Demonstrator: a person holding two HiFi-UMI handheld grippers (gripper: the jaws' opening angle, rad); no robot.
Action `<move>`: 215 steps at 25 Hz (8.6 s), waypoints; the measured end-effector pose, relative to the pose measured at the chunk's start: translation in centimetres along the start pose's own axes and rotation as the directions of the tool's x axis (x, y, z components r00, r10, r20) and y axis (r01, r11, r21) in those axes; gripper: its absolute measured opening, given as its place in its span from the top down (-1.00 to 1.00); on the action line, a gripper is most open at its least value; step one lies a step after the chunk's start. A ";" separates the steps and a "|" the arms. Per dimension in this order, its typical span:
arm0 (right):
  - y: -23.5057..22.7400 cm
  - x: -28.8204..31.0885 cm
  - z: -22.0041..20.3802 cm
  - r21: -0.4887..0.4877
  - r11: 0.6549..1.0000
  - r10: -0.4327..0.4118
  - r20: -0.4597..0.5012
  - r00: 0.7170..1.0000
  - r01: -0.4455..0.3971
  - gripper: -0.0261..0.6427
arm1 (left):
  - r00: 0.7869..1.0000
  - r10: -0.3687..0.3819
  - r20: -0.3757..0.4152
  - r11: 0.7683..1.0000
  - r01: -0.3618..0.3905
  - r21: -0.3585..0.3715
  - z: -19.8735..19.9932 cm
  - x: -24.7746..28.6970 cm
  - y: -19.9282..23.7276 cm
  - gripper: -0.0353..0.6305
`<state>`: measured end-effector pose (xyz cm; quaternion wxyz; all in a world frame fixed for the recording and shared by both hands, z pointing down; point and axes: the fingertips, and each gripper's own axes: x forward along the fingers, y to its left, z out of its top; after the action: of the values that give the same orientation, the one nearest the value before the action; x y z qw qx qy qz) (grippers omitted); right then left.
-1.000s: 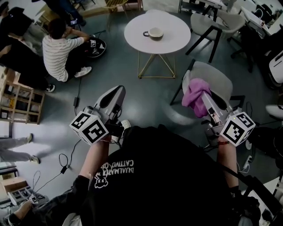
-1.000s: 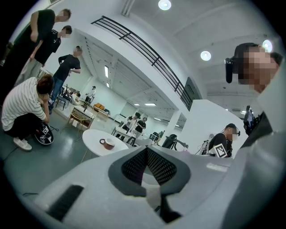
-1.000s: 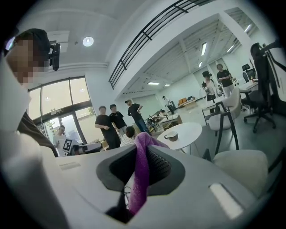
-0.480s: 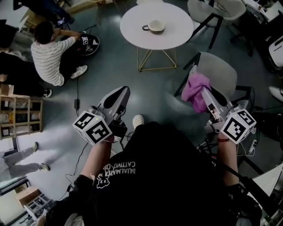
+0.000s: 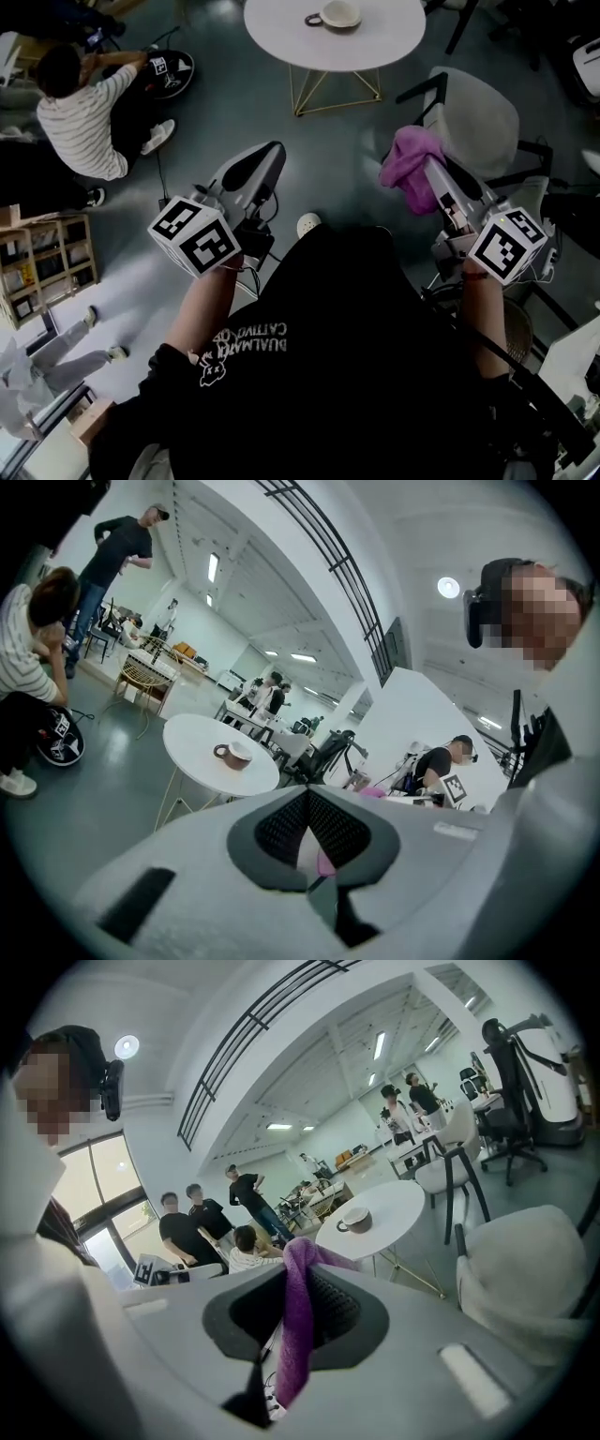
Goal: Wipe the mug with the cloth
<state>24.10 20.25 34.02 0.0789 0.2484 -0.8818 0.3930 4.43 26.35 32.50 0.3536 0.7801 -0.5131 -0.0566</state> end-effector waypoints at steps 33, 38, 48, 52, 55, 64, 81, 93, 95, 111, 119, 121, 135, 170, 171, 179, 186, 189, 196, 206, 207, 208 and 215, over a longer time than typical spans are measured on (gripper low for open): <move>1.7 11.1 -1.4 0.164 0.985 0.057 -0.069 0.996 -0.045 0.75 | 1.000 -0.006 -0.010 0.999 0.005 -0.037 4.3 0.8 6.9 0.90; 0.6 13.6 1.1 0.154 0.984 0.105 -0.083 0.991 -0.092 0.75 | 1.000 0.021 0.017 0.999 -0.020 -0.040 6.0 2.4 7.6 0.90; -4.7 20.1 6.5 0.147 0.982 0.145 -0.163 0.976 -0.121 0.75 | 0.996 0.083 0.014 0.995 -0.082 -0.058 9.1 9.0 11.9 0.90; -7.4 23.6 7.5 0.157 0.979 0.162 -0.219 0.962 -0.129 0.75 | 0.994 0.110 0.012 0.989 -0.109 -0.100 9.9 12.5 14.9 0.90; -7.7 24.1 7.1 0.163 0.975 0.188 -0.238 0.953 -0.152 0.75 | 0.994 0.112 0.000 0.989 -0.112 -0.097 9.2 13.5 15.0 0.90; -8.7 25.0 5.0 0.261 0.906 0.381 -0.168 0.909 -0.332 0.75 | 0.985 0.146 -0.093 0.987 -0.151 -0.052 5.8 18.0 16.5 0.90; -5.6 24.5 5.8 0.400 0.817 0.497 -0.122 0.859 -0.416 0.75 | 0.935 0.167 -0.313 0.948 -0.065 0.312 4.8 23.3 15.6 0.56; -5.9 24.4 5.4 0.504 0.778 0.488 -0.107 0.866 -0.376 0.75 | 0.932 0.156 -0.327 0.887 0.014 0.462 5.1 25.4 15.3 0.34; -5.7 24.4 5.3 0.508 0.778 0.490 -0.123 0.863 -0.370 0.75 | 0.933 0.148 -0.328 0.886 0.021 0.462 5.1 25.8 15.1 0.35; -5.5 24.6 6.0 0.632 0.714 0.465 -0.107 0.879 -0.301 0.75 | 0.905 0.138 -0.402 0.831 0.115 0.544 5.1 25.5 13.4 0.65; -5.8 24.6 5.9 0.665 0.699 0.441 -0.111 0.890 -0.263 0.75 | 0.893 0.151 -0.425 0.812 0.134 0.568 4.7 24.6 13.7 0.68; -6.2 24.0 6.6 0.665 0.701 0.436 -0.113 0.893 -0.258 0.75 | 0.891 0.153 -0.427 0.813 0.133 0.568 5.1 25.0 13.3 0.69; -8.6 21.5 7.1 0.677 0.705 0.382 -0.109 0.918 -0.213 0.75 | 0.855 0.165 -0.492 0.754 0.213 0.621 4.2 25.2 12.8 0.71; -10.9 18.9 9.8 0.688 0.724 0.040 -0.102 0.994 0.042 0.74 | 0.721 -0.001 -0.693 0.690 0.502 0.521 4.1 23.2 11.6 0.71; -10.9 18.8 9.9 0.695 0.716 0.020 -0.104 0.994 0.059 0.74 | 0.709 -0.009 -0.705 0.686 0.517 0.511 4.2 23.2 11.7 0.71; -11.2 18.4 10.3 0.708 0.687 -0.118 -0.110 0.987 0.161 0.74 | 0.637 -0.063 -0.769 0.644 0.615 0.456 4.6 23.6 11.9 0.71; -11.6 18.8 10.3 0.710 0.656 -0.233 -0.129 0.964 0.254 0.74 | 0.567 -0.080 -0.819 0.596 0.686 0.417 4.8 23.2 12.3 0.71; -11.9 19.0 10.4 0.704 0.649 -0.271 -0.138 0.953 0.287 0.74 | 0.544 -0.091 -0.834 0.580 0.710 0.400 4.8 23.4 12.4 0.71; -12.6 18.5 10.9 0.691 0.634 -0.347 -0.147 0.926 0.347 0.74 | 0.483 -0.107 -0.869 0.518 0.773 0.366 4.7 23.0 12.2 0.71; -12.9 18.7 12.3 0.580 0.675 -0.435 -0.187 0.881 0.456 0.74 | 0.442 -0.127 -0.888 0.475 0.813 0.337 4.6 22.3 12.2 0.71; -13.1 18.7 12.4 0.572 0.675 -0.444 -0.190 0.876 0.466 0.74 | 0.438 -0.127 -0.890 0.472 0.816 0.334 4.5 22.3 12.3 0.71; -13.3 18.7 12.5 0.564 0.675 -0.453 -0.193 0.870 0.476 0.74 | 0.433 -0.129 -0.892 0.468 0.820 0.330 4.4 22.3 12.3 0.71; -14.2 19.2 13.7 0.520 0.684 -0.484 -0.203 0.851 0.513 0.74 | 0.395 -0.136 -0.909 0.437 0.847 0.303 4.6 22.6 12.3 0.71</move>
<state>15.43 -5.06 40.44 0.1286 0.4808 -0.6252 0.6012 3.51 2.36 42.78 0.1415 0.9104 0.0202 0.3883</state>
